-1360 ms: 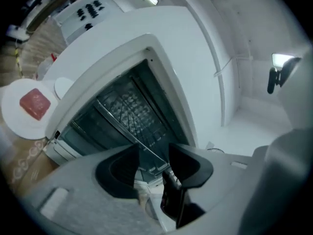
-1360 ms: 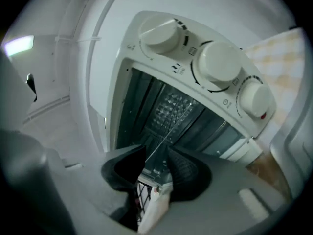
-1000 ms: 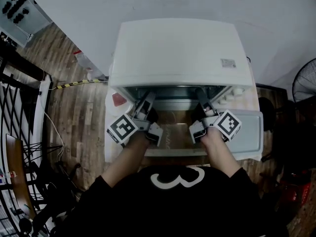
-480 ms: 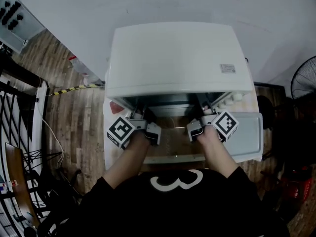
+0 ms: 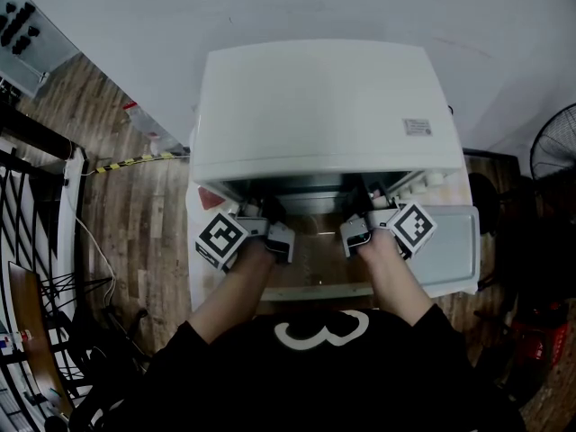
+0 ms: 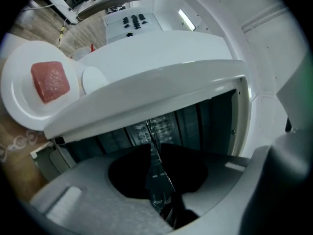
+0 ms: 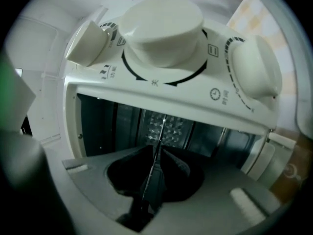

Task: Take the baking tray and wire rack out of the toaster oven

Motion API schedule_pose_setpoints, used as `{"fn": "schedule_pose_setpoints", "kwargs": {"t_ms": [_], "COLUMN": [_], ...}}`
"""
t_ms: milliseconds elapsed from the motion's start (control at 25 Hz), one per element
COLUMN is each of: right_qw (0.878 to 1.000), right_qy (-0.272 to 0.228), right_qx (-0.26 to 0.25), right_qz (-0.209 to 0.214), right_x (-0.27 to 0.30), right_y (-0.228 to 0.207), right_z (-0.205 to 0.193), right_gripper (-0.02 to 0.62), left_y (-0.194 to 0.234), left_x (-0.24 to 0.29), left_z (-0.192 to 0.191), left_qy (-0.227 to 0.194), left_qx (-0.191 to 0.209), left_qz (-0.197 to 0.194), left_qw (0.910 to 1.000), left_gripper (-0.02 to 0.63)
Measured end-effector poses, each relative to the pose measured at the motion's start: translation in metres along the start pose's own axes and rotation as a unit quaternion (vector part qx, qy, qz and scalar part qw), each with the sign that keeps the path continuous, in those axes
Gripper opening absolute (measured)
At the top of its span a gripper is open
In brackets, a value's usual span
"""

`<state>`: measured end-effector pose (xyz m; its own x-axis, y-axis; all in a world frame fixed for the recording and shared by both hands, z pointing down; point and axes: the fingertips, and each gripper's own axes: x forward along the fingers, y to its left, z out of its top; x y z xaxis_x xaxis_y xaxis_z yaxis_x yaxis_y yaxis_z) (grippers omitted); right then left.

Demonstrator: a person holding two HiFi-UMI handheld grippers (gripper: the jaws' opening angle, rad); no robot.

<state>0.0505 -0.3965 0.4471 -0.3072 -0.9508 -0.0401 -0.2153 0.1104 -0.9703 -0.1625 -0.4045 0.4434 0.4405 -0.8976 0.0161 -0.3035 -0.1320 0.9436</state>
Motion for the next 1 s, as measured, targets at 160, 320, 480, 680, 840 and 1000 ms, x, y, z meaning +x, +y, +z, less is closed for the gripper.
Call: {"fn": "schedule_pose_setpoints", "kwargs": {"t_ms": [160, 320, 480, 680, 840, 1000], "right_qw": [1.000, 1.000, 1.000, 1.000, 1.000, 1.000], "right_qy": [-0.004, -0.001, 0.001, 0.010, 0.016, 0.028], "right_qx": [0.002, -0.004, -0.006, -0.011, -0.005, -0.008], "right_qz": [0.005, 0.000, 0.003, 0.003, 0.009, 0.005], "right_x": [-0.001, 0.003, -0.009, -0.008, -0.010, -0.014], "right_y": [0.002, 0.001, 0.004, 0.005, 0.006, 0.004], "right_z": [0.000, 0.002, 0.000, 0.001, -0.003, -0.005], "right_gripper": [0.040, 0.038, 0.038, 0.038, 0.038, 0.038], "left_y": [-0.003, -0.002, -0.006, -0.007, -0.006, -0.004], "left_x": [-0.001, 0.005, -0.004, -0.005, -0.010, -0.016], "left_z": [-0.002, 0.001, -0.005, -0.005, -0.005, -0.007], "left_qy": [0.001, 0.002, -0.002, -0.004, -0.010, -0.018], "left_qx": [0.001, -0.010, -0.005, -0.009, -0.007, -0.004], "left_qz": [-0.001, -0.002, -0.005, -0.003, -0.002, 0.003], "left_qw": [1.0000, 0.9999, 1.0000, 0.9999, 0.9999, 0.9998], "left_gripper": [0.043, 0.038, 0.037, 0.035, 0.034, 0.035]}}
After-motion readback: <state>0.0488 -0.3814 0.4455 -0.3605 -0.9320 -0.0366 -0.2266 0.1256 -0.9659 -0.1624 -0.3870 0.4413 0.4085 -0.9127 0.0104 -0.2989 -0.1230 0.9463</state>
